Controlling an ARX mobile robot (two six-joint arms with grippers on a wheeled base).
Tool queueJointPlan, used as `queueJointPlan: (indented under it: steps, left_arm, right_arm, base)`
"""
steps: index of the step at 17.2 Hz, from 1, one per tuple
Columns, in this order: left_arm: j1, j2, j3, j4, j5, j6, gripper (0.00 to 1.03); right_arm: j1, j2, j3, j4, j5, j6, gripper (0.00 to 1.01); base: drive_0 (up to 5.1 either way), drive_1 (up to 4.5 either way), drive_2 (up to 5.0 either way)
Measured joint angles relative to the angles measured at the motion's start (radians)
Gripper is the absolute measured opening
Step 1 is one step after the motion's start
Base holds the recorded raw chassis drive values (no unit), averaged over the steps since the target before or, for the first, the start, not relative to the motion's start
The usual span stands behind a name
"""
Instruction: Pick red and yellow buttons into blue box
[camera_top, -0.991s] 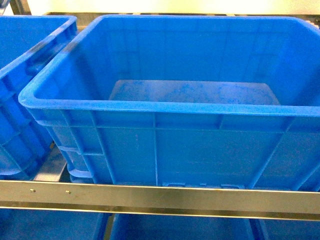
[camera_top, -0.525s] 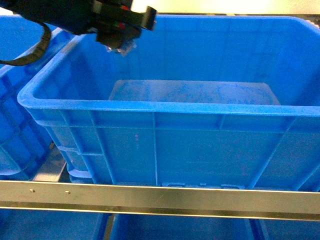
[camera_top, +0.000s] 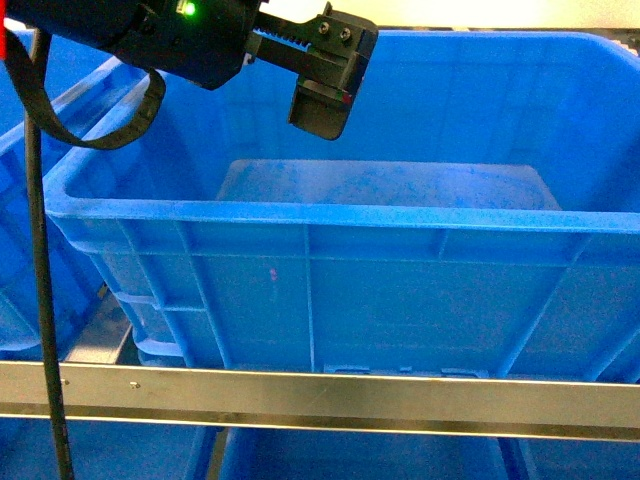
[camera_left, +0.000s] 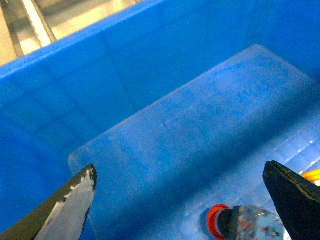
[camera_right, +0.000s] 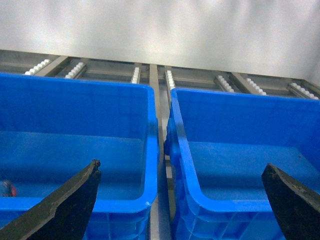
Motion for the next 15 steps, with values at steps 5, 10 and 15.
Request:
queueJointPlan:
  steps: [5, 10, 15]
  left_arm:
    - [0.106, -0.310, -0.356, 0.356, -0.169, -0.054, 0.98]
    - [0.170, -0.748, -0.681, 0.411, -0.245, -0.195, 0.98]
    - [0.087, -1.032, -0.803, 0.276, -0.388, -0.230, 0.98]
  right_arm:
    - [0.000, 0.000, 0.000, 0.000, 0.000, 0.000, 0.98]
    - [0.000, 0.000, 0.000, 0.000, 0.000, 0.000, 0.98]
    - [0.000, 0.000, 0.000, 0.000, 0.000, 0.000, 0.98]
  base:
    - [0.0, 0.00, 0.0]
    - [0.0, 0.00, 0.0]
    - [0.0, 0.00, 0.0]
